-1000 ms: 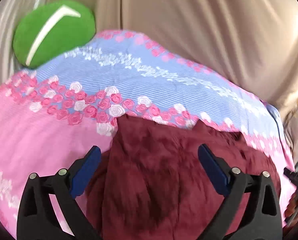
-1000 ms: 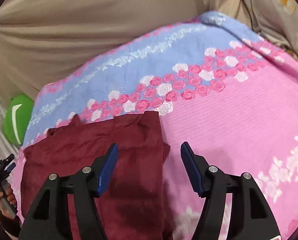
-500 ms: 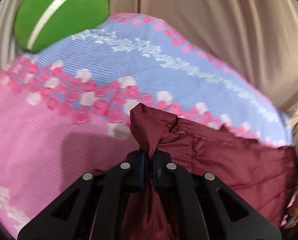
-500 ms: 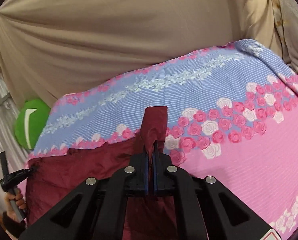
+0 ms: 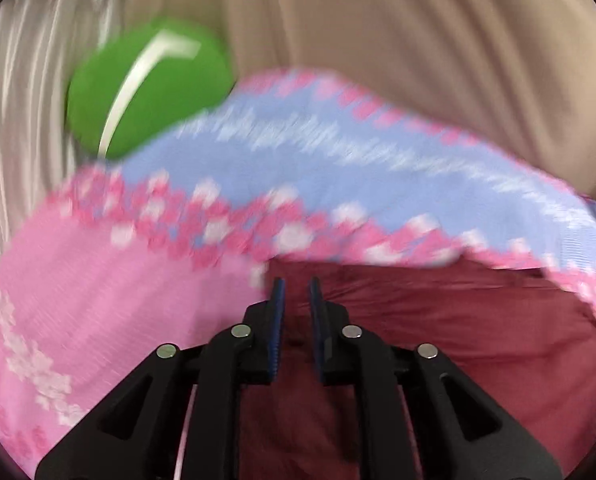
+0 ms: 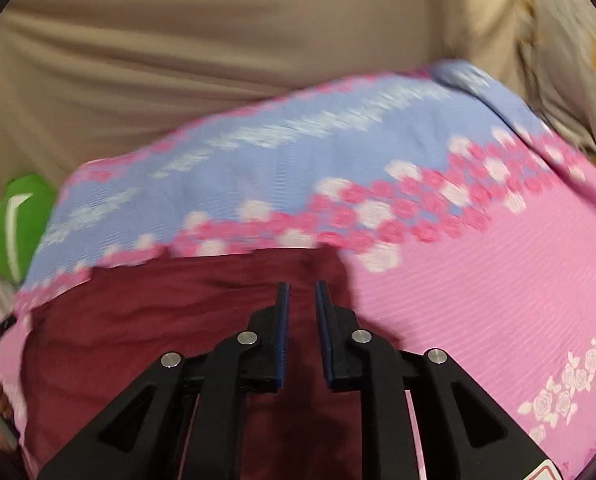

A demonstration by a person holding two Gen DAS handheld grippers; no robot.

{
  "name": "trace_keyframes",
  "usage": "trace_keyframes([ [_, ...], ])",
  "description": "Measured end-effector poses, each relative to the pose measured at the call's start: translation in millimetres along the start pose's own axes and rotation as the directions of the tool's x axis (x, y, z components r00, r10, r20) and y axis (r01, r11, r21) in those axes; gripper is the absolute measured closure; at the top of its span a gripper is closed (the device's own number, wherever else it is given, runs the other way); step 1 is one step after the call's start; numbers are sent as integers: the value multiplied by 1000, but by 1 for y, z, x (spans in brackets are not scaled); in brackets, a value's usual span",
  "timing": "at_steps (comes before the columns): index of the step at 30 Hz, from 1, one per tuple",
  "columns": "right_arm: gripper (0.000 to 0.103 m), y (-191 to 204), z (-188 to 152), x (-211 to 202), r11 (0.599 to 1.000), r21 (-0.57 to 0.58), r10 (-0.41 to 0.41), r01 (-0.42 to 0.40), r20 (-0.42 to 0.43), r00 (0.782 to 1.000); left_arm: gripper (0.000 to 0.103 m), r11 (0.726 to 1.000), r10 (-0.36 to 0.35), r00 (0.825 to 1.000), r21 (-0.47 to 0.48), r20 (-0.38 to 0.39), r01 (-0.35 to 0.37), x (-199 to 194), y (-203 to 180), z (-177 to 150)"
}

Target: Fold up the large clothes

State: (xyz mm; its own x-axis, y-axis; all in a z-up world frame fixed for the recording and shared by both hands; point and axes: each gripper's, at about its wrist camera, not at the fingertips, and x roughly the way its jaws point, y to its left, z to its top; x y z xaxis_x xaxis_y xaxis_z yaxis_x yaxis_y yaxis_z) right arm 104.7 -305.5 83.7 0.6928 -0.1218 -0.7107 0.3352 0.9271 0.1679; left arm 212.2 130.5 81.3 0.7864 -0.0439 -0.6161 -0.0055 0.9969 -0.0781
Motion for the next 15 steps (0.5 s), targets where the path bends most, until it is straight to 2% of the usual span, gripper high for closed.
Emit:
trace_keyframes([
  [1, 87, 15, -4, -7, 999, -30, 33, -33, 0, 999, 80, 998, -50, 999, 29, 8, 50, -12, -14, 1],
  [2, 87, 43, -14, -16, 991, -89, 101, -102, -12, 995, 74, 991, -115, 993, 66, 3, 114, -24, -33, -1],
  [3, 87, 65, -25, -21, 979, -134, 149, -152, -32, 988, 74, 974, -191, 981, 119, -16, 192, -35, -57, -7],
  [4, 87, 90, -39, -25, 959, -187, 204, -214, -68, 977, 73, 957, -239, 970, 158, -39, 242, -42, -76, -14],
  [5, 87, 116, -58, -26, 929, -235, 265, -287, -120, 957, 73, 936, -282, 957, 199, -74, 291, -46, -96, -24],
  [7, 90, 145, -86, -25, 885, -280, 325, -372, -202, 924, 71, 900, -331, 932, 247, -150, 359, -46, -125, -47],
  [8, 95, 155, -100, -21, 872, -306, 323, -383, -229, 918, 71, 889, -332, 924, 264, -187, 373, -43, -135, -64],
  [10, 97, 150, -116, -12, 882, -326, 270, -341, -245, 931, 71, 894, -295, 929, 279, -222, 350, -35, -138, -86],
  [13, 103, 96, -126, -11, 936, -228, 213, -267, -236, 948, 72, 917, -262, 933, 238, -245, 320, -29, -109, -107],
  [15, 103, 45, -129, -22, 976, -151, 128, -159, -200, 971, 72, 933, -227, 946, 227, -232, 279, -32, -94, -110],
])
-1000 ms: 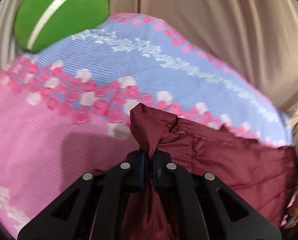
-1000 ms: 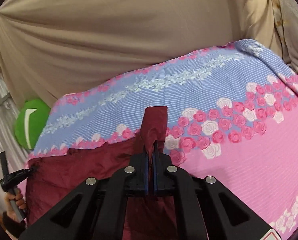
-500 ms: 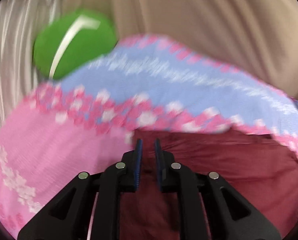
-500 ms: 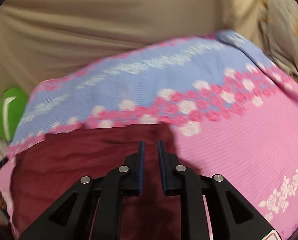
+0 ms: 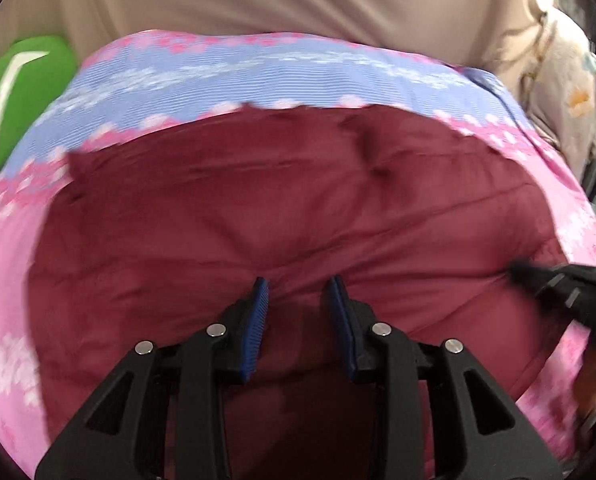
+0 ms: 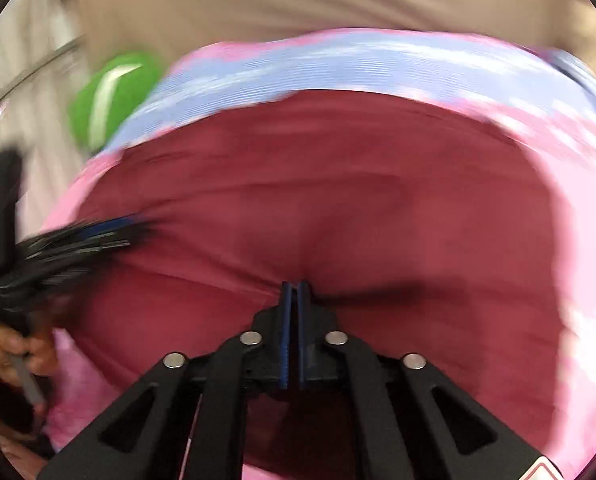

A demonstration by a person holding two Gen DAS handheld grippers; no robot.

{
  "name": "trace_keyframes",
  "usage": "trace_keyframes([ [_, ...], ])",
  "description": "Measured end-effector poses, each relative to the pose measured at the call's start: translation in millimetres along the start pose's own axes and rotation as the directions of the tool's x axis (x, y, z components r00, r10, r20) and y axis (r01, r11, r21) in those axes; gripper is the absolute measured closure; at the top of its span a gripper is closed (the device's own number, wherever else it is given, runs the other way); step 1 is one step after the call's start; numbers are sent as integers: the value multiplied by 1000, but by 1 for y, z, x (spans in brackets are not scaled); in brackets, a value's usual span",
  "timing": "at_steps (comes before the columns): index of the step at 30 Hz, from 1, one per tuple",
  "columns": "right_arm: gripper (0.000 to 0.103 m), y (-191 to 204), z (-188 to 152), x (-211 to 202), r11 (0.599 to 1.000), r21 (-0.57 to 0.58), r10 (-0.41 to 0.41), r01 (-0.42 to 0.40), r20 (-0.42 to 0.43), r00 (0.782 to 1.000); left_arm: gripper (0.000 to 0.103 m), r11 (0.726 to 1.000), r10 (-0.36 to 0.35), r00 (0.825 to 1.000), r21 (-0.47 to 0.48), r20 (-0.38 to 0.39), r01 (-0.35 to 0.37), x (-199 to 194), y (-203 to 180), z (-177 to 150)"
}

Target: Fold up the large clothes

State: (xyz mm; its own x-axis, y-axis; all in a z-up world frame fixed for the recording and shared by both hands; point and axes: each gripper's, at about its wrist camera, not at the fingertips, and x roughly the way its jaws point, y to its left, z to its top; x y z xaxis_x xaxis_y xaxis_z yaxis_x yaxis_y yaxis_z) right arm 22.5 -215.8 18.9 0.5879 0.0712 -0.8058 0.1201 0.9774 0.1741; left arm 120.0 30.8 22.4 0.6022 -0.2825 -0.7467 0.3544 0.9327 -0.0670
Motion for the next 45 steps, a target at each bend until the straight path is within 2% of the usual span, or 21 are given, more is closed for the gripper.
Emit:
trace_keyframes([
  [4, 103, -79, -37, -34, 969, 182, -173, 170, -2, 985, 71, 993, 106, 994, -55, -16, -107, -14, 38, -18],
  [6, 103, -97, -47, -40, 950, 231, -210, 209, -21, 978, 71, 981, 168, 985, -94, -38, -171, -18, 60, -25],
  [7, 99, -100, -48, -41, 941, 244, -237, 236, -27, 971, 71, 976, 185, 982, -109, -43, -188, -22, 66, -27],
  [8, 89, -104, -48, -45, 916, 252, -310, 311, -46, 950, 71, 969, 201, 978, -137, -52, -207, -23, 75, -27],
  [9, 89, -104, -44, -47, 905, 255, -341, 340, -44, 939, 72, 963, 209, 976, -164, -54, -215, -25, 81, -21],
  [10, 89, -101, -37, -50, 907, 263, -337, 330, -17, 941, 72, 961, 212, 976, -173, -50, -218, -27, 84, -18],
  [12, 89, -87, -13, -61, 942, 262, -233, 207, 72, 970, 72, 964, 210, 978, -168, 4, -206, -34, 81, 0],
  [13, 89, -69, 5, -60, 964, 224, -170, 141, 119, 978, 68, 968, 201, 979, -159, 37, -192, -36, 77, 11],
  [16, 89, -30, 40, -47, 994, 92, -73, 58, 165, 984, 44, 977, 165, 983, -151, 83, -151, -20, 82, 45],
  [18, 90, -8, 62, -20, 999, 11, -37, 36, 152, 988, 45, 976, 158, 986, -157, 44, -149, 5, 91, 57],
  [21, 95, -13, 83, 35, 992, 6, -125, 125, 78, 989, 45, 962, 177, 984, -205, -31, -180, 44, 110, 64],
  [22, 103, -32, 84, 50, 988, 58, -147, 144, 50, 988, 44, 955, 184, 982, -226, -48, -190, 51, 117, 63],
  [24, 103, -60, 79, 60, 984, 136, -119, 114, 27, 993, 44, 951, 182, 982, -244, -54, -189, 61, 132, 58],
  [26, 103, -80, 72, 53, 974, 222, -45, 41, 16, 999, 44, 950, 160, 986, -265, -45, -167, 61, 137, 54],
  [28, 103, -73, 72, 43, 973, 204, -117, 111, 20, 993, 44, 950, 188, 981, -244, -43, -193, 62, 132, 53],
  [29, 95, -69, 73, 39, 975, 185, -133, 123, 38, 990, 44, 950, 205, 978, -231, -42, -209, 63, 129, 53],
  [31, 93, -56, 76, 28, 983, 154, -117, 104, 82, 990, 44, 949, 221, 974, -221, -40, -225, 64, 126, 53],
  [33, 93, -57, 77, 29, 981, 130, -156, 144, 87, 984, 44, 949, 222, 974, -219, -39, -225, 65, 126, 52],
  [35, 103, -73, 71, 51, 969, 140, -211, 206, 27, 977, 44, 951, 214, 976, -221, -39, -217, 66, 126, 52],
  [40, 94, -80, 79, 33, 967, 220, -138, 128, 31, 990, 44, 951, 228, 973, -206, -36, -230, 68, 126, 52],
  [45, 94, -92, 104, 43, 953, 238, -201, 189, 29, 979, 44, 951, 241, 970, -194, -34, -243, 69, 124, 52],
])
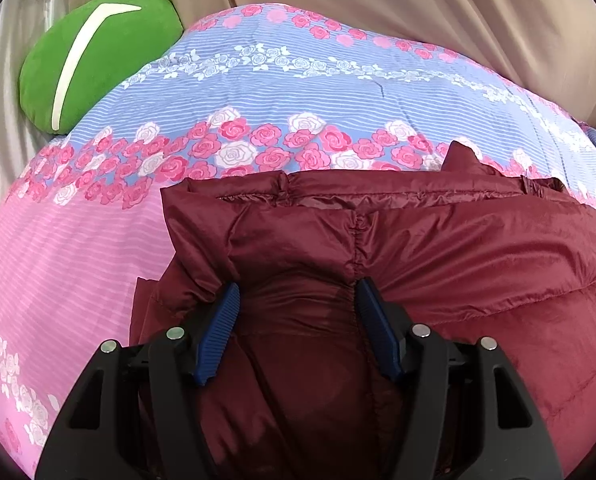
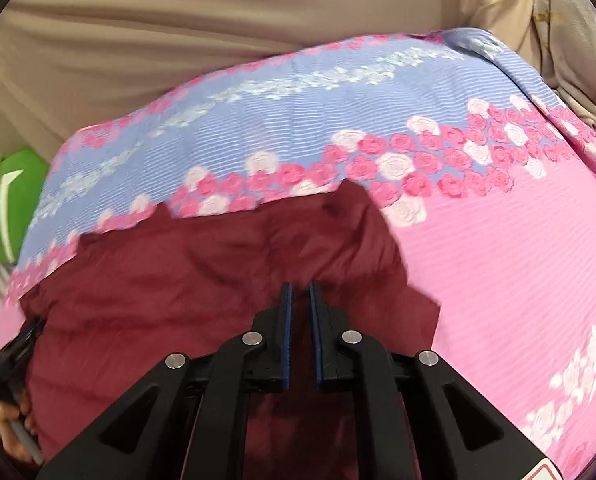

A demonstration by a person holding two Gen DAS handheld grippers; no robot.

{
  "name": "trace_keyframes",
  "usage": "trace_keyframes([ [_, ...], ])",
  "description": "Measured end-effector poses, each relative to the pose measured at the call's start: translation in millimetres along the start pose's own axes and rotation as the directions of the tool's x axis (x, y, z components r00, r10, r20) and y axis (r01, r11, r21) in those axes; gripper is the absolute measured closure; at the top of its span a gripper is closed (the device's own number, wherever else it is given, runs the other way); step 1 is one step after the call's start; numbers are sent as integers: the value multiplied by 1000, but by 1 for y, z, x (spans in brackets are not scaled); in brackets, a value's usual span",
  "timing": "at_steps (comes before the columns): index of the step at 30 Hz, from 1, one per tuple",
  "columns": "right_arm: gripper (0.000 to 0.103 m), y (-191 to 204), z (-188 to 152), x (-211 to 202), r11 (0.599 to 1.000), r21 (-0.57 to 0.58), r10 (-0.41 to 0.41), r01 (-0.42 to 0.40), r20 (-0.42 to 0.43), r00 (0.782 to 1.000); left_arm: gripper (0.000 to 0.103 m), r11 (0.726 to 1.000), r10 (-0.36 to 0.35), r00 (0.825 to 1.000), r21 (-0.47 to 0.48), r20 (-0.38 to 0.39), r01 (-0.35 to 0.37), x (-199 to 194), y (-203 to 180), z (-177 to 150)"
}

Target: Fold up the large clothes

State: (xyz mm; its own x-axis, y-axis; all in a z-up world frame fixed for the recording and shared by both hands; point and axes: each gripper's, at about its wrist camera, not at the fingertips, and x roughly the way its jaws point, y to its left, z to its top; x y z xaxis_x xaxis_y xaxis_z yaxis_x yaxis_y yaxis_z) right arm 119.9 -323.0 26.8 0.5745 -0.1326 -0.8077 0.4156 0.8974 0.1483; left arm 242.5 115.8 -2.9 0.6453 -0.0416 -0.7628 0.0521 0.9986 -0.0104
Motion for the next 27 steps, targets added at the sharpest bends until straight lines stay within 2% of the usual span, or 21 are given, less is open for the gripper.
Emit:
trace_keyframes([
  [1, 94, -3, 2, 8, 1000, 5, -11, 11, -12, 1000, 44, 1000, 0, 1000, 0, 0, 0, 0, 0, 0],
  [3, 98, -11, -2, 30, 996, -3, -84, 84, -34, 996, 43, 1000, -1, 1000, -1, 1, 1, 0, 0, 0],
  [6, 98, -17, -4, 34, 997, 7, -74, 74, -39, 997, 43, 1000, 1, 1000, 3, 2, -1, 1, 0, 0],
  [7, 97, -17, -3, 33, 996, 5, -86, 86, -39, 996, 42, 1000, 1, 1000, 4, 1, -1, 1, 0, 0],
  [8, 92, -14, -3, 27, 995, 16, -99, 99, -35, 994, 42, 1000, 3, 1000, 6, 1, -3, 1, -1, 0],
  [9, 87, -10, -2, 21, 996, 24, -85, 86, -28, 996, 42, 1000, 4, 1000, 7, 1, -4, 1, -1, 0],
  [11, 87, 5, -1, 1, 1000, 19, -5, 5, -1, 1000, 41, 1000, 6, 1000, 9, 1, -6, 2, -1, 0],
  [13, 87, 31, 1, -15, 998, -39, 54, -53, 26, 998, 41, 1000, 10, 1000, 10, 1, -10, 3, -2, 0],
  [17, 87, 84, 1, -7, 978, -153, 140, -142, -22, 990, 40, 1000, 8, 1000, 16, 1, -8, 4, -1, 1],
  [20, 89, 103, -11, 35, 975, -199, 78, -96, -96, 992, 40, 1000, 3, 1000, 11, 2, -3, 4, -1, 0],
  [22, 90, 101, -16, 46, 977, -175, 102, -121, -114, 988, 40, 1000, -2, 1000, 4, 3, 2, 4, 0, 0],
  [25, 89, 102, -13, 37, 983, -165, 65, -83, -113, 991, 39, 1000, 5, 1000, 8, 7, -5, 4, -1, 0],
  [26, 82, 107, -12, 27, 983, -164, 66, -83, -104, 992, 39, 1000, 7, 1000, 10, 8, -7, 4, -2, 0],
  [27, 82, 114, -13, 16, 980, -167, 95, -110, -95, 991, 39, 1000, 7, 1000, 9, 9, -7, 4, -1, 0],
])
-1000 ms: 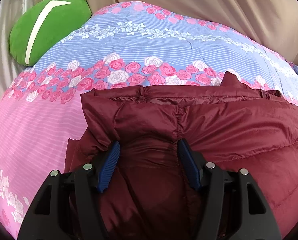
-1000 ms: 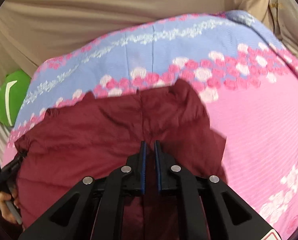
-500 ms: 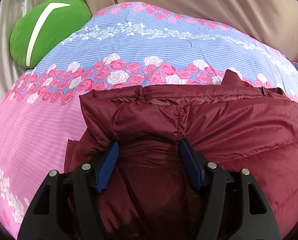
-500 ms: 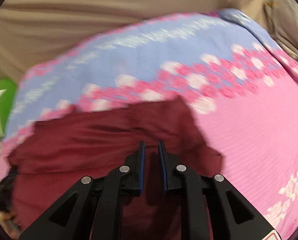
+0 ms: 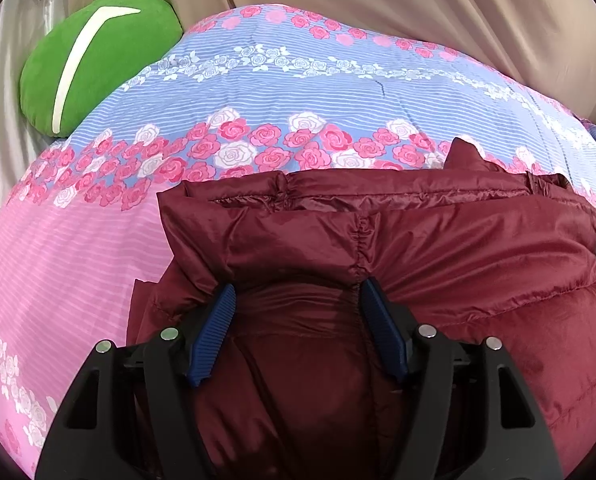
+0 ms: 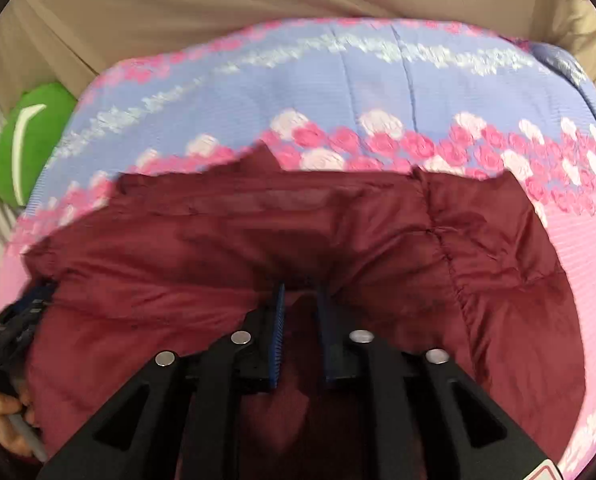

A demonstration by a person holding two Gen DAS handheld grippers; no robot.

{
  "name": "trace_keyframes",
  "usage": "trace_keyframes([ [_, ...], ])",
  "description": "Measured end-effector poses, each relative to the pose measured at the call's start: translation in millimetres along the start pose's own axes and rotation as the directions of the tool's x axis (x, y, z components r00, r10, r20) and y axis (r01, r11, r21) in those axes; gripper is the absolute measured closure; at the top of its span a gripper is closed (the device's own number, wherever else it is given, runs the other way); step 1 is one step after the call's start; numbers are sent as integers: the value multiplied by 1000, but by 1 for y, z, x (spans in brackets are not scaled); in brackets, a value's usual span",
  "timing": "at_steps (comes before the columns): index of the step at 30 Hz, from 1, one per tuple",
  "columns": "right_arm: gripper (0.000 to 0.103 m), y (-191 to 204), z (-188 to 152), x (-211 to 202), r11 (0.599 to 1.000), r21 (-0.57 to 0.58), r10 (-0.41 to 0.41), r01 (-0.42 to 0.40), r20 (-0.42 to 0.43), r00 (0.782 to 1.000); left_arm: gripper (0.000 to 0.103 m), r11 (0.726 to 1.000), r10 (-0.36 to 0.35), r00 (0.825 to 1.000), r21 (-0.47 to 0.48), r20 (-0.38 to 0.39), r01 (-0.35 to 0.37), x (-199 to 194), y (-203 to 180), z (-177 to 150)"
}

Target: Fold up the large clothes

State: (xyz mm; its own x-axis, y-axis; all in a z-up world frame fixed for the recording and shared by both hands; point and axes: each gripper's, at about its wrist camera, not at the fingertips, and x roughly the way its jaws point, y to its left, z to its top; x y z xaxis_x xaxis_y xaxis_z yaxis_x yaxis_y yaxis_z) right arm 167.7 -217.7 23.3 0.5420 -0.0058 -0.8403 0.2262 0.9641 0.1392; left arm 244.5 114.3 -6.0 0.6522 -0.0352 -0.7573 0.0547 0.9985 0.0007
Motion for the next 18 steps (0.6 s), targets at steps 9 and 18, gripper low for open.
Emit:
trace_keyframes([
  [9, 82, 106, 5, 2, 966, -204, 152, -156, -37, 988, 39, 1000, 1, 1000, -1, 2, -1, -1, 1, -1],
  [18, 89, 105, 9, 55, 976, -151, 134, -154, -136, 982, 38, 1000, 2, 1000, -8, 1, -2, -1, 0, 0],
])
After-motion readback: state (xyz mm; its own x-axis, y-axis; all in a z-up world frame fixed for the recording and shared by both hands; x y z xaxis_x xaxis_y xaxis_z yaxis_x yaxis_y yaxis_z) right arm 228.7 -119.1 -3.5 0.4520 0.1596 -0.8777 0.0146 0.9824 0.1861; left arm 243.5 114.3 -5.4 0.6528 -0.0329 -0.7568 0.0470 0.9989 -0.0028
